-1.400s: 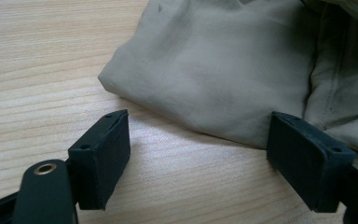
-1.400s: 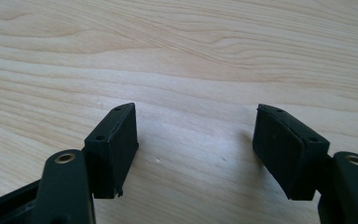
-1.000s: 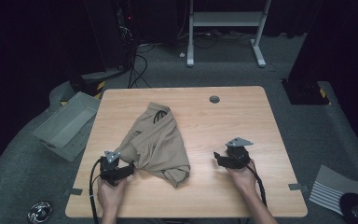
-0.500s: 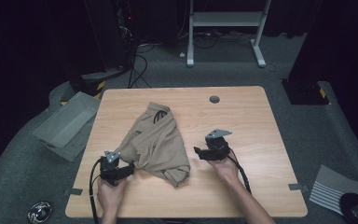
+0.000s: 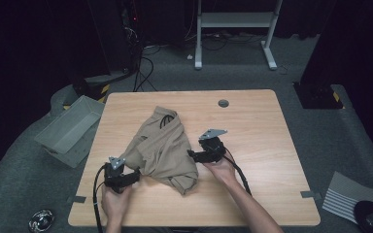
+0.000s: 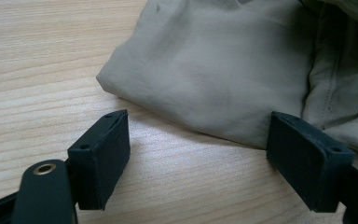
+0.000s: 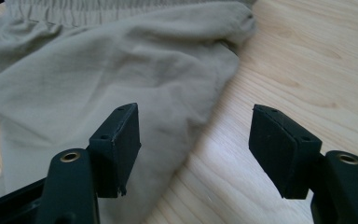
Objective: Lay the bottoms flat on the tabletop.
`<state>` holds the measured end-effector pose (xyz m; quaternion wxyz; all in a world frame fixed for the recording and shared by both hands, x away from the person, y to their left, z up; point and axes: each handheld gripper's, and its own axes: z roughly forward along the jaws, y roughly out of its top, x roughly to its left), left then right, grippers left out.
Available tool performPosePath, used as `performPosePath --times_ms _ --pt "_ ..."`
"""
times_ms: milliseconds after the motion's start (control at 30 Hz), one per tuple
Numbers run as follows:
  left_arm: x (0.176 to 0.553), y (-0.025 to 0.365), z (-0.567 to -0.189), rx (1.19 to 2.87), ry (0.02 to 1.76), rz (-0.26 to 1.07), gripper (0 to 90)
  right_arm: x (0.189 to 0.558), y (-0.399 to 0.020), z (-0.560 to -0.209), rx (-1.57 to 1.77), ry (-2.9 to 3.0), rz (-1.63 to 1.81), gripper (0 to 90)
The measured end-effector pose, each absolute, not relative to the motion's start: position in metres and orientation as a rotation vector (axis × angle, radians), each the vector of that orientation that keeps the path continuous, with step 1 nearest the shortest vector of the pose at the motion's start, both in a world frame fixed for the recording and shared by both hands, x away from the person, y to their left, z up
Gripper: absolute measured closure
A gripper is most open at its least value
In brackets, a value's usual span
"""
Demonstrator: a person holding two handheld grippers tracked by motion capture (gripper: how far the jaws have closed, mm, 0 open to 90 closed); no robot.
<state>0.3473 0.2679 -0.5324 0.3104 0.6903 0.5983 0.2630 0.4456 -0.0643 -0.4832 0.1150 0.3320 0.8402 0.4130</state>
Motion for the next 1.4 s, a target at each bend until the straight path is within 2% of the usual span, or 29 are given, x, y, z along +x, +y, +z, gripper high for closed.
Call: performPosePath --times_ms 467,633,800,1400 --pt "0.347 0.268 -0.532 1.822 1.577 0.691 22.0 0.45 -0.015 -0.489 0.866 2.544 1.129 31.4" --pt "0.347 0.268 -0.532 1.821 1.577 0.691 22.0 0.452 -0.007 -0.503 0.854 2.589 1.041 36.5" --pt "0.347 0.268 -0.532 1.824 1.575 0.69 21.9 0.454 -0.011 -0.512 0.847 2.604 0.993 40.1" --pt "0.347 0.268 -0.532 1.826 1.573 0.692 21.8 0.453 -0.05 -0.519 0.906 2.56 1.015 41.1"
